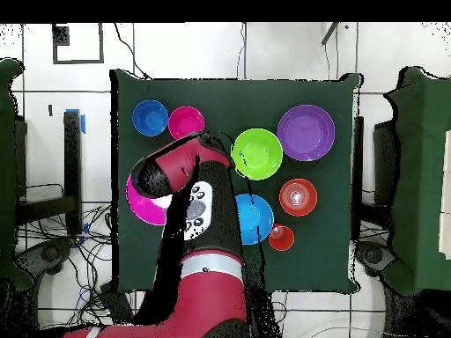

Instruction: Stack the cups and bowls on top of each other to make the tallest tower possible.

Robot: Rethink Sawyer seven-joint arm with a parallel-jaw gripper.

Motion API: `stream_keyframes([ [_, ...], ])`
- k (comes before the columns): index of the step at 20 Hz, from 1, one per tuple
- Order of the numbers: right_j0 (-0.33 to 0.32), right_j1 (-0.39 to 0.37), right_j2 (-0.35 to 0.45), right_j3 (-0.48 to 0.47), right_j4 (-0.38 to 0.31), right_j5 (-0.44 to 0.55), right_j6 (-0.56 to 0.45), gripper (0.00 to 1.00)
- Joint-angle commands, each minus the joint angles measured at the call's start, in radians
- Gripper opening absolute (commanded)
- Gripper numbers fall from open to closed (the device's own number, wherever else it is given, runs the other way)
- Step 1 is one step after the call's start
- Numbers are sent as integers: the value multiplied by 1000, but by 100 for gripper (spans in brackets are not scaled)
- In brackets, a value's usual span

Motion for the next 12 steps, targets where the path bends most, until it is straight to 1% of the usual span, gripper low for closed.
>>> stream_keyframes([
  [1,-44,28,38,-37,27,-37,66,100],
  [2,-37,28,23,-42,13,-53,70,100],
  [3,-40,27,24,-49,7,-40,50,100],
  [6,-72,16,48,-44,-8,-56,-12,100],
  [8,-92,10,57,-39,-13,-67,-36,100],
  [10,-118,4,78,-25,-7,-76,-55,100],
  [12,-129,-10,89,-17,5,-39,-76,100],
])
